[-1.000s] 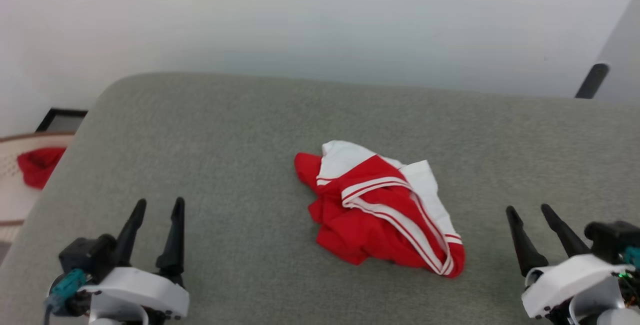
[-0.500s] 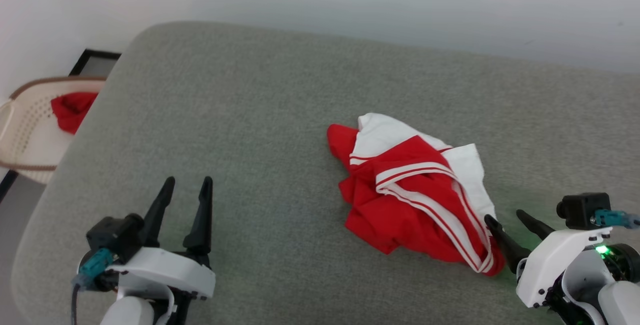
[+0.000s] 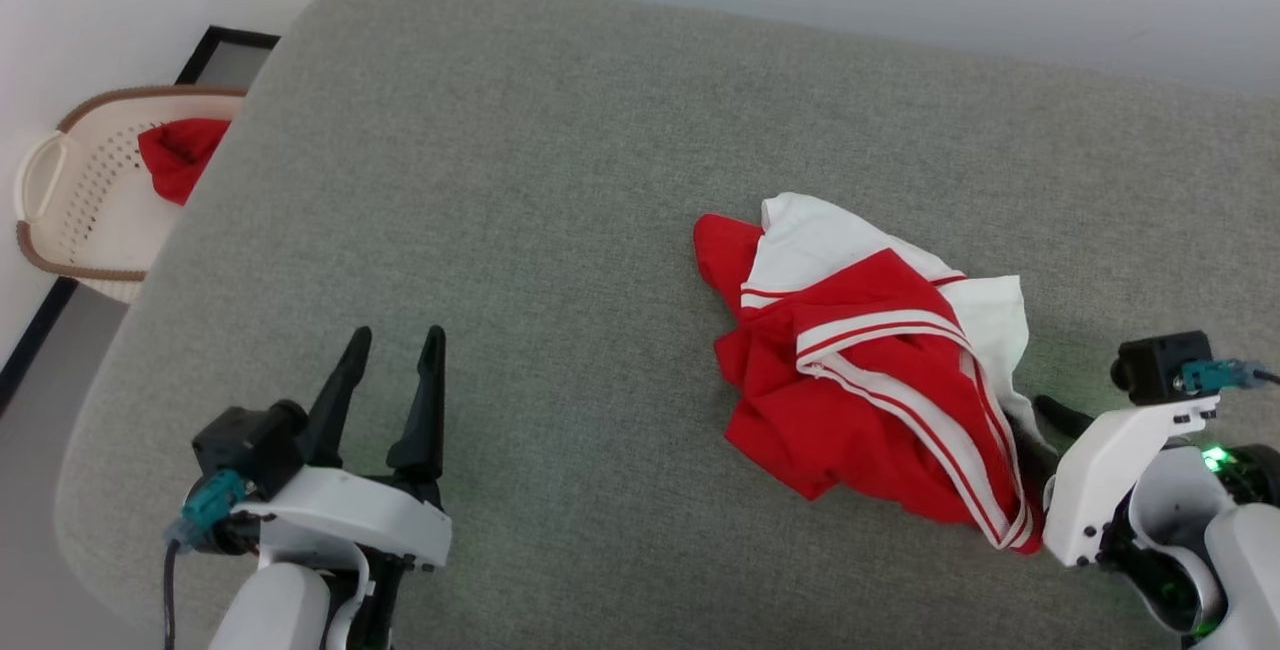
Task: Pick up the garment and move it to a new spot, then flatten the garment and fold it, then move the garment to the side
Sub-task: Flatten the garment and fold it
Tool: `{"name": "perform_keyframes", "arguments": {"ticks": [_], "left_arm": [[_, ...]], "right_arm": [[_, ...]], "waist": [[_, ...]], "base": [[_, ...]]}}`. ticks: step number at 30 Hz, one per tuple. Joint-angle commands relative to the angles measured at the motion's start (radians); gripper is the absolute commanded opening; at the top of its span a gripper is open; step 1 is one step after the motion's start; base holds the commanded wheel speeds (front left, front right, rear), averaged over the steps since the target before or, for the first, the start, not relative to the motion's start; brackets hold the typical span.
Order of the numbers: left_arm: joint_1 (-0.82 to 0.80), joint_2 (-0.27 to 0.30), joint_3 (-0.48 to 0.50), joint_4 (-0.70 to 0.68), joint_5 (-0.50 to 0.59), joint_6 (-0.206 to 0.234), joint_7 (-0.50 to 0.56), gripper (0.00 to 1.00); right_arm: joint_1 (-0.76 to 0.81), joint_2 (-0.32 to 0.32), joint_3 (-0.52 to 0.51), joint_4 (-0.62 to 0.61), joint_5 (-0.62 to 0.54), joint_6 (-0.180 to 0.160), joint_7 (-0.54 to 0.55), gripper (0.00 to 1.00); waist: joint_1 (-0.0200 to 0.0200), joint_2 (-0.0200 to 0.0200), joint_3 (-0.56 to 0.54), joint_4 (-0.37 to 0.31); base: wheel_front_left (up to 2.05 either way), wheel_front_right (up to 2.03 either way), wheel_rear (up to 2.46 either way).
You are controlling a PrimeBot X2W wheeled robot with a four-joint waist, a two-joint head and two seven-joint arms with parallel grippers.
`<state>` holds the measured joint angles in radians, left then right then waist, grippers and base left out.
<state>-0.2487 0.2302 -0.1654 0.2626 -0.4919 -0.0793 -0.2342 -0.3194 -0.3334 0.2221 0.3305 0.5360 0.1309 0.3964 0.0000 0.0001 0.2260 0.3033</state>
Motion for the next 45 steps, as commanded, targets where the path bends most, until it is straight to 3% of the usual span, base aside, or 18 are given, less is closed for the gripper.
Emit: {"name": "perform_keyframes", "arguments": {"ticks": [1, 18, 32, 45], "left_arm": [[-0.013, -0.003, 0.001, 0.008, -0.005, -0.004, -0.007, 1.00], [-0.001, 0.020, 0.028, 0.037, -0.020, -0.005, -0.021, 1.00], [0.013, 0.029, 0.021, 0.024, -0.031, 0.003, -0.013, 1.00], [0.005, 0.034, -0.001, 0.030, -0.036, -0.003, 0.007, 1.00]], "right_arm": [[0.006, 0.009, 0.017, 0.043, -0.011, 0.000, 0.017, 0.00], [-0.077, -0.045, -0.013, -0.025, -0.002, -0.001, 0.001, 0.00], [0.009, -0.088, -0.244, -0.037, -0.088, -0.001, 0.013, 0.00], [0.097, 0.002, -0.467, 0.096, -0.226, -0.001, -0.016, 0.00]], "waist": [[0.0000, -0.0001, 0.004, 0.001], [0.0000, -0.0001, -0.046, -0.088], [0.0000, -0.0001, -0.074, -0.171], [0.0000, -0.0001, -0.076, -0.183]], "base": [[0.00, 0.00, 0.00], [0.00, 0.00, 0.00], [0.00, 0.00, 0.00], [0.00, 0.00, 0.00]]}}
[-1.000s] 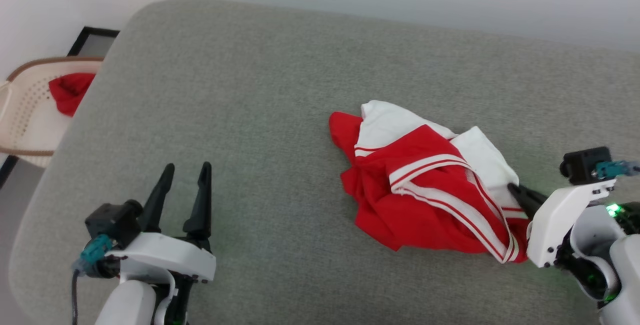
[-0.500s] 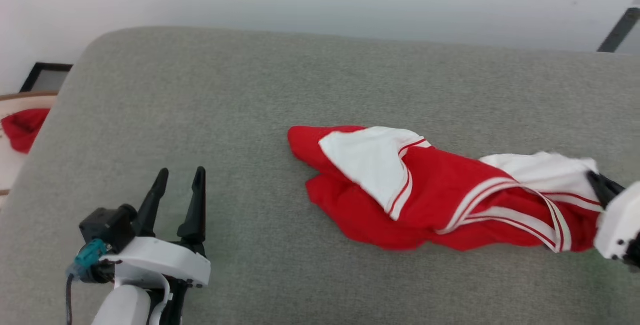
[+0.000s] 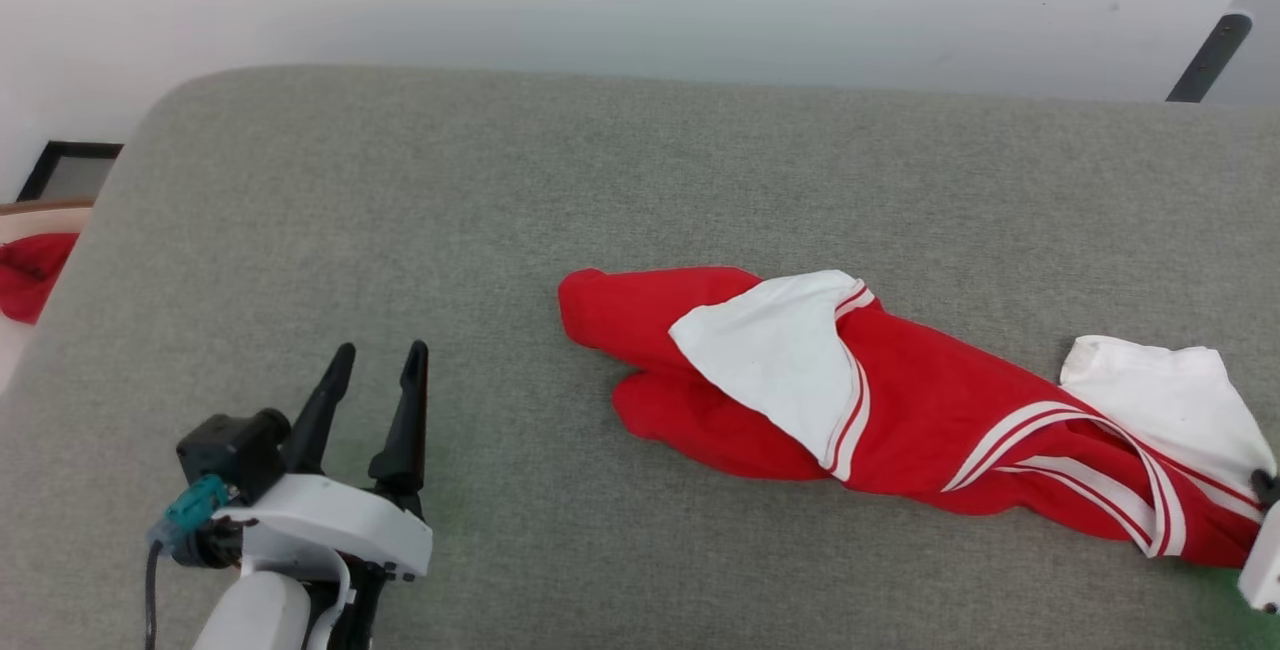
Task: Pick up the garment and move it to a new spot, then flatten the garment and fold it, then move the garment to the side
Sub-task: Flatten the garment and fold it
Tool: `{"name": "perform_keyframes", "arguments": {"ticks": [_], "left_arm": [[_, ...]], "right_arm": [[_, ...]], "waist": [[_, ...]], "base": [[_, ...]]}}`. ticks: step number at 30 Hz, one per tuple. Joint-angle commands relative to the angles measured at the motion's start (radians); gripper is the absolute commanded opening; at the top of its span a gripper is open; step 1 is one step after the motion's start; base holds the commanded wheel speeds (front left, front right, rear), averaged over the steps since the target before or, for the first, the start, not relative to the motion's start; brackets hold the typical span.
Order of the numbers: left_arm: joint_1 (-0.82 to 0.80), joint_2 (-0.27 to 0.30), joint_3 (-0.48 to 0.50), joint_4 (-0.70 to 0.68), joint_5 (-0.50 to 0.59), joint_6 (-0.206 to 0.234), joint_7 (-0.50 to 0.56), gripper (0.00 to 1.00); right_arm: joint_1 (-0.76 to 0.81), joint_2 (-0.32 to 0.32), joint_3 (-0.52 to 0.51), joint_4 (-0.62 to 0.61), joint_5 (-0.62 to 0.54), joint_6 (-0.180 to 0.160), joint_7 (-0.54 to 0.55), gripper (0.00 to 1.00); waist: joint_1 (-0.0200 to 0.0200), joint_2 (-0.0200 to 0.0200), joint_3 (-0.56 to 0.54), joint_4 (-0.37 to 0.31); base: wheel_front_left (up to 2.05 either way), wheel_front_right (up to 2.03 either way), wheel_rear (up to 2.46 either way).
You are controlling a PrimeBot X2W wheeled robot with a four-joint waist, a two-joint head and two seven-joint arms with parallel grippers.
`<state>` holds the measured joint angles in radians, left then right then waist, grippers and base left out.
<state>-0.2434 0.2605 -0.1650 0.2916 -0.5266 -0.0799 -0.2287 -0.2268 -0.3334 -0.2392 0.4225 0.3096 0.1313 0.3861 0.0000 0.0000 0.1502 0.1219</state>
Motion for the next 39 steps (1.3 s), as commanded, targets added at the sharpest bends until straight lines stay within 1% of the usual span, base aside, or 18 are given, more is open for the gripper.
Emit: {"name": "perform_keyframes", "arguments": {"ticks": [1, 2, 4, 5, 6, 13, 16, 19, 22, 25, 28, 34, 39], "left_arm": [[-0.002, 0.004, -0.004, 0.002, -0.002, -0.004, 0.004, 1.00], [-0.003, 0.005, -0.005, 0.002, -0.004, -0.004, 0.007, 1.00], [-0.005, 0.006, -0.007, 0.002, -0.008, -0.004, 0.014, 1.00], [-0.005, 0.009, -0.010, 0.001, -0.009, -0.005, 0.020, 1.00], [-0.007, 0.011, -0.011, 0.000, -0.009, -0.006, 0.024, 1.00], [-0.019, 0.041, -0.014, -0.044, -0.020, 0.006, 0.096, 1.00], [-0.025, 0.055, -0.018, -0.081, -0.031, 0.008, 0.154, 1.00], [-0.036, 0.074, -0.020, -0.122, -0.056, 0.013, 0.235, 1.00], [-0.051, 0.090, -0.021, -0.169, -0.093, 0.020, 0.341, 1.00], [-0.075, 0.112, -0.031, -0.217, -0.128, 0.030, 0.462, 1.00], [-0.106, 0.121, -0.048, -0.261, -0.175, 0.040, 0.596, 1.00], [-0.193, 0.138, -0.082, -0.289, -0.262, 0.094, 0.867, 1.00], [-0.269, 0.147, -0.110, -0.275, -0.302, 0.135, 1.031, 1.00]], "right_arm": [[0.001, 0.012, -0.009, 0.015, -0.004, -0.001, -0.007, 0.00], [-0.003, 0.017, -0.007, 0.022, -0.009, -0.001, -0.010, 0.00], [-0.014, 0.027, 0.003, 0.034, -0.009, -0.001, -0.018, 0.45], [-0.019, 0.031, 0.011, 0.038, -0.010, -0.001, -0.022, 0.79], [-0.024, 0.034, 0.019, 0.037, -0.007, -0.001, -0.029, 1.00], [-0.033, 0.045, 0.065, -0.007, 0.013, -0.001, -0.067, 1.00], [-0.021, 0.050, 0.077, -0.046, 0.023, -0.001, -0.090, 1.00], [-0.008, 0.060, 0.091, -0.089, 0.030, -0.001, -0.117, 1.00], [0.005, 0.079, 0.104, -0.132, 0.038, -0.001, -0.144, 1.00], [0.021, 0.103, 0.111, -0.169, 0.045, -0.001, -0.162, 1.00], [0.041, 0.127, 0.120, -0.197, 0.049, -0.001, -0.170, 1.00], [0.054, 0.163, 0.134, -0.229, 0.059, -0.001, -0.169, 1.00], [0.038, 0.177, 0.139, -0.229, 0.069, -0.001, -0.175, 1.00]], "waist": [[0.0000, 0.0000, 0.000, -0.003], [0.0000, 0.0000, -0.001, -0.006], [0.0000, 0.0000, -0.005, -0.014], [0.0000, 0.0000, -0.007, -0.019], [0.0000, 0.0000, -0.009, -0.024], [0.0000, 0.0000, -0.029, -0.069], [0.0000, 0.0000, -0.033, -0.088], [0.0000, 0.0000, -0.037, -0.110], [0.0000, 0.0000, -0.041, -0.134], [0.0000, 0.0000, -0.043, -0.159], [0.0000, 0.0000, -0.042, -0.181], [0.0000, 0.0000, -0.026, -0.221], [0.0000, 0.0000, -0.006, -0.254]], "base": [[0.00, 0.00, 0.00], [0.00, 0.00, 0.00], [0.00, 0.00, 0.00], [0.00, 0.00, 0.00], [0.00, 0.00, 0.00], [0.00, 0.00, 0.00], [0.00, 0.00, 0.00], [0.00, 0.00, 0.00], [0.00, 0.00, 0.00], [0.00, 0.00, 0.00], [0.00, 0.00, 0.00], [0.00, 0.00, 0.00], [0.00, 0.00, 0.00]]}}
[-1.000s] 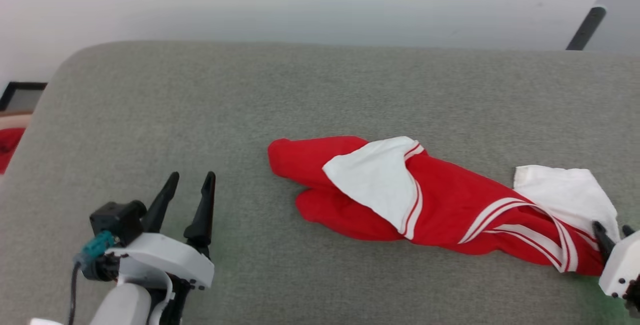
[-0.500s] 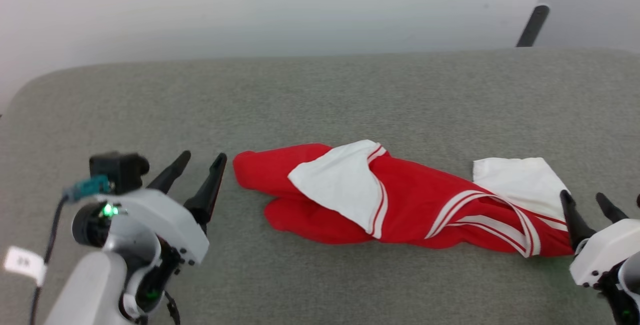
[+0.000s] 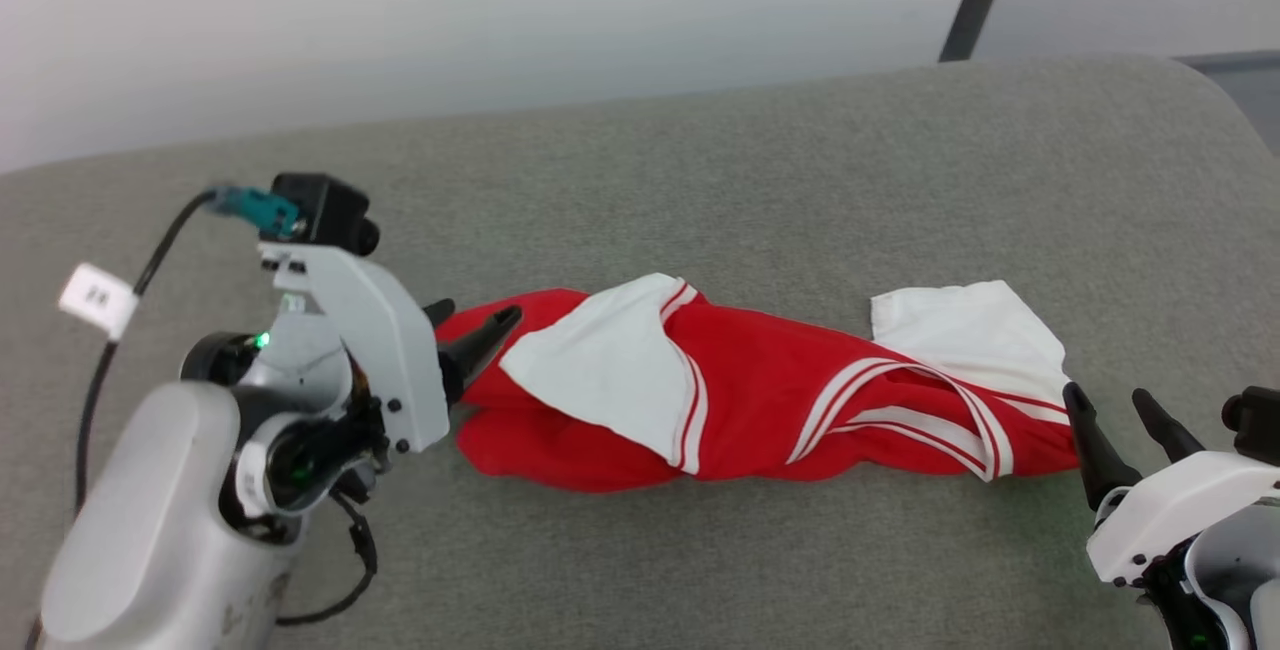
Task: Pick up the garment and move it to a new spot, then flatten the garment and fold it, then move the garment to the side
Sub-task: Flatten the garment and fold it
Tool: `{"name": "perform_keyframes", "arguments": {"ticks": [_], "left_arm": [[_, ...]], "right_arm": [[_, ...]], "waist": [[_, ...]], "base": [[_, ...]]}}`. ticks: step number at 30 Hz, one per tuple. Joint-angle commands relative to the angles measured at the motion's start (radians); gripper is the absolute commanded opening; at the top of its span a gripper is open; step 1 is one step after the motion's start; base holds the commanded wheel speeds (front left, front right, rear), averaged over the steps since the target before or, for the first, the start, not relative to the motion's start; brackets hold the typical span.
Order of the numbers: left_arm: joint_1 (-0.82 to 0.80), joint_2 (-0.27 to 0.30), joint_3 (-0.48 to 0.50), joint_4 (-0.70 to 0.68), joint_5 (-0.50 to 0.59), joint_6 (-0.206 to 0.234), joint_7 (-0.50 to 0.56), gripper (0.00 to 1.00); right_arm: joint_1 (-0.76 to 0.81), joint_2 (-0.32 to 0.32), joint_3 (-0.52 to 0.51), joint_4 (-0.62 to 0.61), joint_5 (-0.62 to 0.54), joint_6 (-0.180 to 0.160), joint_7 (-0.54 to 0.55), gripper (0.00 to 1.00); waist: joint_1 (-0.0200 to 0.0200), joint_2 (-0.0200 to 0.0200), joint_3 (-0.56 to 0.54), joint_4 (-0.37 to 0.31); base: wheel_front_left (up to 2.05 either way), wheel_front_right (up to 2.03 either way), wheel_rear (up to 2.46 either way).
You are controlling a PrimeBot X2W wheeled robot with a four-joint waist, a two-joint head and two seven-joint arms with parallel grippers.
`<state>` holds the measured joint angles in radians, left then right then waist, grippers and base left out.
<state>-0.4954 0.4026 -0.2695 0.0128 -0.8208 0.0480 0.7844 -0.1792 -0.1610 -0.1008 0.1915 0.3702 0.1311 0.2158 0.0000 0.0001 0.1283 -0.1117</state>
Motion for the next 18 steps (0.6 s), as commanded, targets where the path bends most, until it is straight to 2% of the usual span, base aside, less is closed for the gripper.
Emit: {"name": "perform_keyframes", "arguments": {"ticks": [1, 10, 18], "left_arm": [[-0.028, 0.002, -0.011, 0.008, -0.013, 0.019, 0.044, 1.00], [-0.087, 0.036, -0.075, 0.052, 0.021, 0.066, 0.194, 1.00], [-0.107, 0.038, -0.101, 0.107, 0.037, 0.055, 0.205, 1.00]], "right_arm": [[-0.013, 0.006, 0.003, 0.005, 0.010, -0.001, -0.008, 1.00], [-0.028, 0.012, 0.013, 0.038, 0.027, -0.001, -0.028, 1.00], [-0.044, 0.015, 0.025, 0.062, 0.035, -0.001, -0.043, 1.00]], "waist": [[0.0000, -0.0001, 0.020, -0.026], [0.0000, -0.0001, 0.054, -0.067], [0.0000, -0.0001, 0.077, -0.080]], "base": [[0.00, 0.00, 0.00], [0.00, 0.00, 0.00], [0.00, 0.00, 0.00]]}}
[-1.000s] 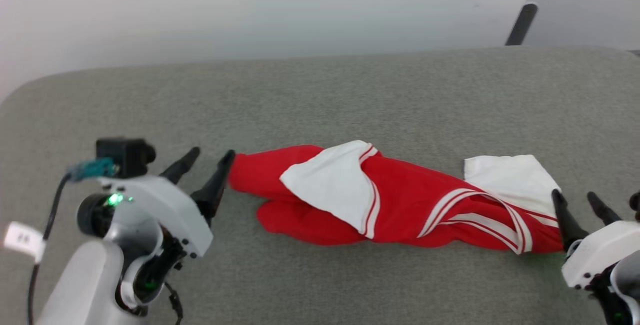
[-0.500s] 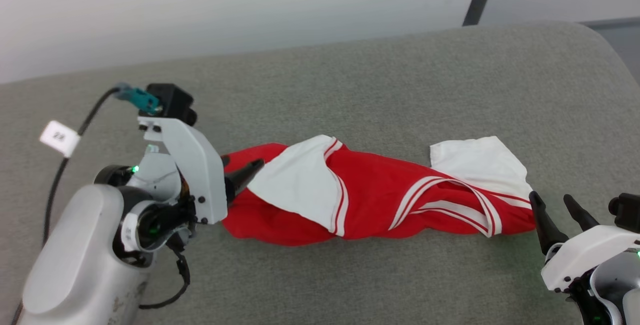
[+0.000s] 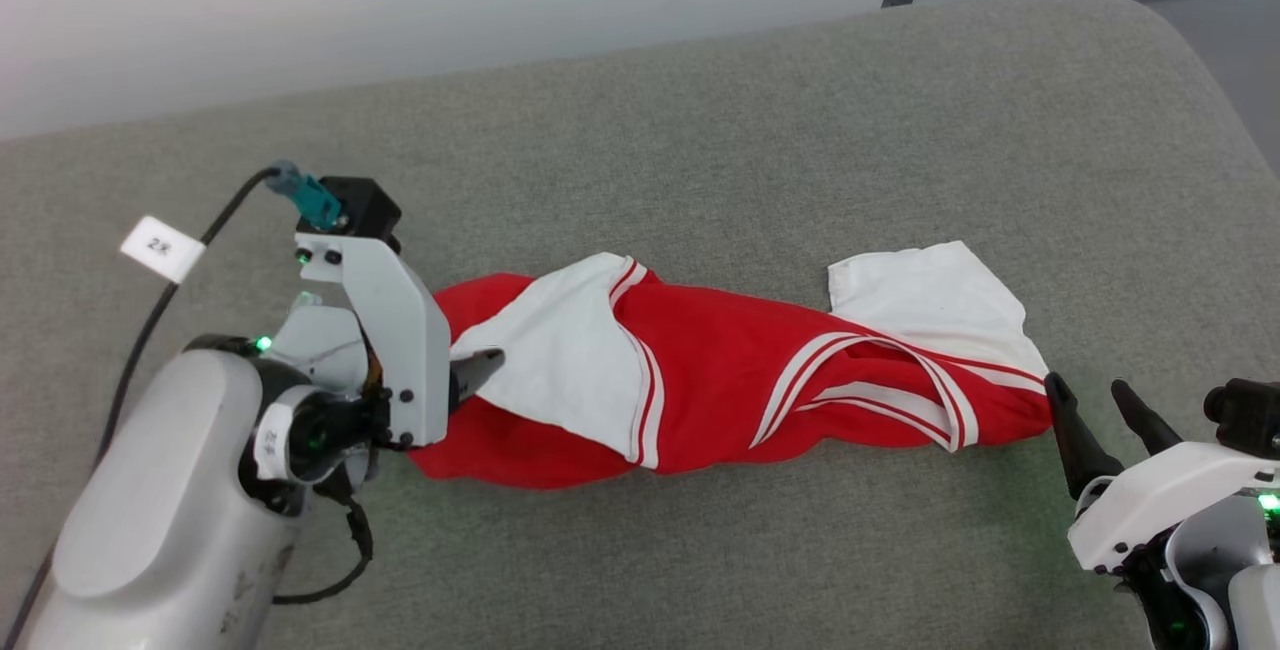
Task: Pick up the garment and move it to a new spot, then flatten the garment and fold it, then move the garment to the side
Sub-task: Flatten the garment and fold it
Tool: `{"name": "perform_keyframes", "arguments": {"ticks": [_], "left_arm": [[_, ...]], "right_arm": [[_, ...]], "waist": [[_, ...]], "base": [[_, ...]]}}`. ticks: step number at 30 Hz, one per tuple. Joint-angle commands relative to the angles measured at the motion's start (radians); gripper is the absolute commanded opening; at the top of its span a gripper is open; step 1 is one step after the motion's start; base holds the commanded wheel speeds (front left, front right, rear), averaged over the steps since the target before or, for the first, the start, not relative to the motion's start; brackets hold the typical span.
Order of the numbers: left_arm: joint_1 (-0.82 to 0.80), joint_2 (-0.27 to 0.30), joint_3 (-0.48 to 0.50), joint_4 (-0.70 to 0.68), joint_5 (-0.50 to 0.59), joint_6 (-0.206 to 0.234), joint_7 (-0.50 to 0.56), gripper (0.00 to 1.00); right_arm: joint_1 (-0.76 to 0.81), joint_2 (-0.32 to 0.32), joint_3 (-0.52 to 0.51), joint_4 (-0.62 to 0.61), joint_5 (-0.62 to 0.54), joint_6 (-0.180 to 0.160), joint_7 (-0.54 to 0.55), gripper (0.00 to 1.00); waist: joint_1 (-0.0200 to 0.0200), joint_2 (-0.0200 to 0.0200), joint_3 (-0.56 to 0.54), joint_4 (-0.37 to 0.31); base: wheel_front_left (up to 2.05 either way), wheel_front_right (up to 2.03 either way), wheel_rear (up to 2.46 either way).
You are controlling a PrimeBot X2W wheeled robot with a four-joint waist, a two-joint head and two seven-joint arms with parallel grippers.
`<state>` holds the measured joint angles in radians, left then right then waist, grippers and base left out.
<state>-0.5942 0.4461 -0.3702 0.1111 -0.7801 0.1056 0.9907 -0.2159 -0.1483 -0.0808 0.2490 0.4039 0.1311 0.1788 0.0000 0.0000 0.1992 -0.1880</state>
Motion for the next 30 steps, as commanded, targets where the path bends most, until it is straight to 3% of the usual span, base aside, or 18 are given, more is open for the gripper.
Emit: {"name": "perform_keyframes", "arguments": {"ticks": [1, 7, 8, 9, 10, 11, 12, 21, 30], "left_arm": [[-0.011, -0.006, -0.002, 0.017, -0.008, -0.008, 0.002, 1.00], [-0.015, -0.012, -0.018, 0.032, -0.003, -0.007, 0.012, 1.00], [-0.015, -0.015, -0.019, 0.037, -0.009, -0.006, 0.016, 0.84], [-0.017, -0.015, -0.021, 0.037, -0.009, -0.008, 0.019, 0.45], [-0.020, -0.015, -0.023, 0.038, -0.009, -0.009, 0.021, 0.28], [-0.022, -0.015, -0.025, 0.038, -0.007, -0.010, 0.021, 0.04], [-0.024, -0.016, -0.027, 0.038, -0.007, -0.010, 0.022, 0.00], [-0.046, -0.008, -0.032, 0.018, -0.007, 0.002, 0.048, 0.00], [-0.049, 0.063, 0.010, -0.036, 0.011, 0.038, 0.059, 0.00]], "right_arm": [[-0.011, 0.002, 0.006, 0.006, 0.003, -0.001, -0.009, 1.00], [-0.016, -0.002, 0.009, 0.019, 0.008, -0.001, -0.016, 1.00], [-0.017, -0.002, 0.010, 0.022, 0.008, -0.001, -0.019, 1.00], [-0.017, -0.003, 0.011, 0.024, 0.009, -0.001, -0.020, 1.00], [-0.018, -0.004, 0.013, 0.026, 0.009, -0.001, -0.021, 1.00], [-0.019, -0.005, 0.013, 0.027, 0.010, -0.001, -0.023, 1.00], [-0.021, -0.006, 0.014, 0.028, 0.011, -0.001, -0.024, 1.00], [-0.025, -0.012, 0.016, 0.041, 0.013, -0.001, -0.028, 1.00], [-0.016, -0.017, 0.012, 0.044, 0.007, -0.001, -0.018, 1.00]], "waist": [[0.0000, 0.0000, 0.007, -0.005], [0.0000, 0.0000, 0.012, -0.002], [0.0000, 0.0000, 0.013, -0.001], [0.0000, 0.0000, 0.014, 0.000], [0.0000, 0.0000, 0.015, 0.000], [0.0000, 0.0000, 0.015, 0.002], [0.0000, 0.0000, 0.016, 0.003], [0.0000, 0.0000, 0.013, 0.019], [0.0000, 0.0000, 0.001, 0.047]], "base": [[0.00, 0.00, 0.00], [0.00, 0.00, 0.00], [0.00, 0.00, 0.00], [0.00, 0.00, 0.00], [0.00, 0.00, 0.00], [0.00, 0.00, 0.00], [0.00, 0.00, 0.00], [0.00, 0.00, 0.00], [0.00, 0.00, 0.00]]}}
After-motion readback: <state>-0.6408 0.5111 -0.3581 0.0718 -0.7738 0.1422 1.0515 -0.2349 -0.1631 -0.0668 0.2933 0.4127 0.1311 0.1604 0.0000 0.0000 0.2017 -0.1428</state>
